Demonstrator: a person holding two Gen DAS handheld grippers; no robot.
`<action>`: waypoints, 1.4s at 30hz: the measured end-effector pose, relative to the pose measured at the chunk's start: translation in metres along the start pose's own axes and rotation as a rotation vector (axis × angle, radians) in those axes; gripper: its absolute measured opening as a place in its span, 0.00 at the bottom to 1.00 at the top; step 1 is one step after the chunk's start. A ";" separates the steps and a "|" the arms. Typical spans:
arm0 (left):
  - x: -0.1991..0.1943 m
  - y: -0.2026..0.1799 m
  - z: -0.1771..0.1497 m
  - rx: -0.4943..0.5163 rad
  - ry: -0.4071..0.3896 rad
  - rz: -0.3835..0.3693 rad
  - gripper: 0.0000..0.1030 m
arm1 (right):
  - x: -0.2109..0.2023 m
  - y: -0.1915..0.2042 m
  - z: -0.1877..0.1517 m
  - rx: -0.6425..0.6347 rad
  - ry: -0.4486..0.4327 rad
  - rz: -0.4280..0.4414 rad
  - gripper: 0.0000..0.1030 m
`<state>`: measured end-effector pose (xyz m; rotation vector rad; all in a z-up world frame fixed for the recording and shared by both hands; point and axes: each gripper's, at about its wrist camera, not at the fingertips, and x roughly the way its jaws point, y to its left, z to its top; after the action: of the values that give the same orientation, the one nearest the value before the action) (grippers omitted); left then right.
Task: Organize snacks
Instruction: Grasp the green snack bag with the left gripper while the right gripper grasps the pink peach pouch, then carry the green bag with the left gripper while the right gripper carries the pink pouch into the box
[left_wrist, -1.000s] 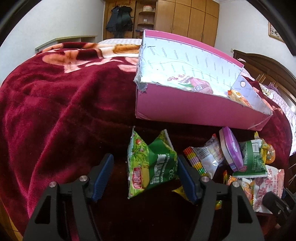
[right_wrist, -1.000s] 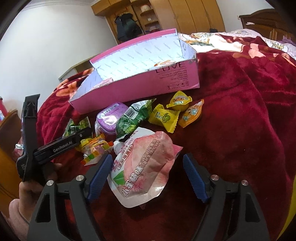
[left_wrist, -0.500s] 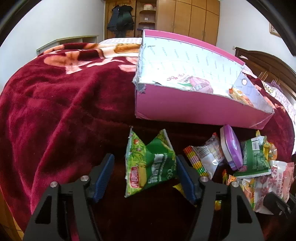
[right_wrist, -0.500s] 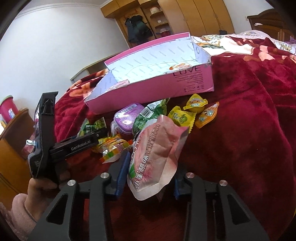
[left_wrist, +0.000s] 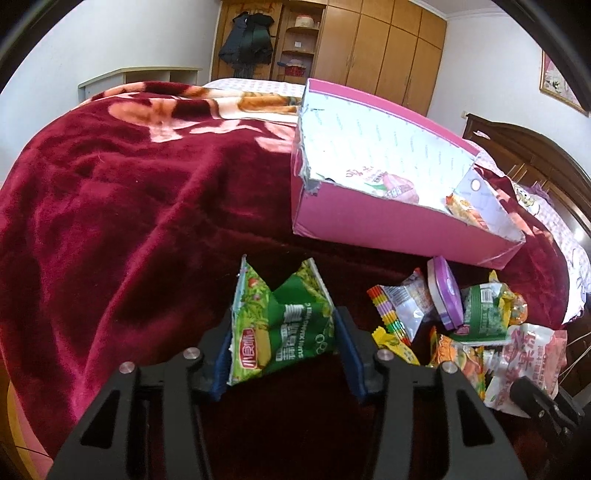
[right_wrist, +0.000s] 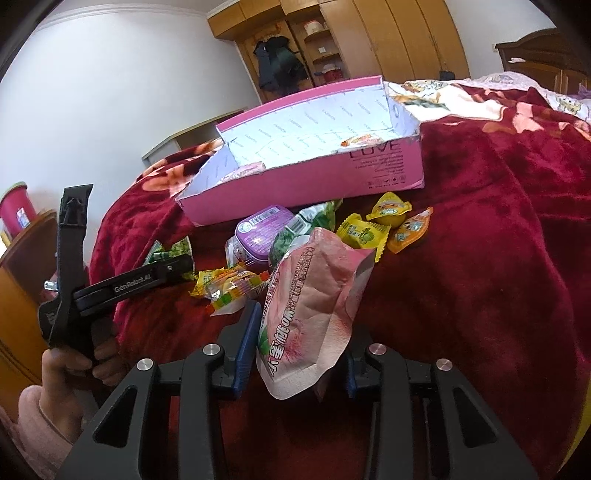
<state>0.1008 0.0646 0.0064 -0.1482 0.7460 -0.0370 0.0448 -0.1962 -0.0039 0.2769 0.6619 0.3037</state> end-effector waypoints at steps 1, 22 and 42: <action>-0.001 0.000 0.000 -0.001 0.000 -0.002 0.50 | -0.001 0.000 0.000 0.001 0.000 -0.001 0.38; -0.041 -0.007 0.005 0.006 -0.071 -0.045 0.49 | -0.026 0.013 0.006 -0.033 -0.070 0.003 0.35; -0.058 -0.032 0.019 0.045 -0.127 -0.094 0.49 | -0.043 0.019 0.036 -0.100 -0.145 -0.010 0.35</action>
<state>0.0715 0.0403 0.0643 -0.1409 0.6105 -0.1324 0.0319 -0.2002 0.0539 0.1978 0.5036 0.3034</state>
